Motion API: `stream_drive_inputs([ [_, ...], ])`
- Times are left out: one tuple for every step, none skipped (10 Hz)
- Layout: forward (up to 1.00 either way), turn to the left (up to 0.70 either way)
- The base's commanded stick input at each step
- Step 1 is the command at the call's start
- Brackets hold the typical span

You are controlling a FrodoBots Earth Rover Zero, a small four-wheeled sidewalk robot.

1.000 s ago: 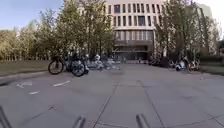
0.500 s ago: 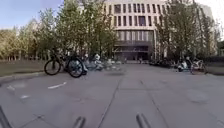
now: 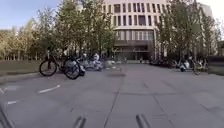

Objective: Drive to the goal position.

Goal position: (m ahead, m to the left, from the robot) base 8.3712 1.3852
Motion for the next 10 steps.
stream_drive_inputs([
  [0.60,0.01],
  [0.60,0.01],
  [0.60,0.01],
  [0.60,0.01],
  [0.60,0.00],
  [0.60,0.00],
  [0.60,0.00],
  [0.60,-0.04],
  [0.60,-0.14],
  [0.60,-0.14],
])
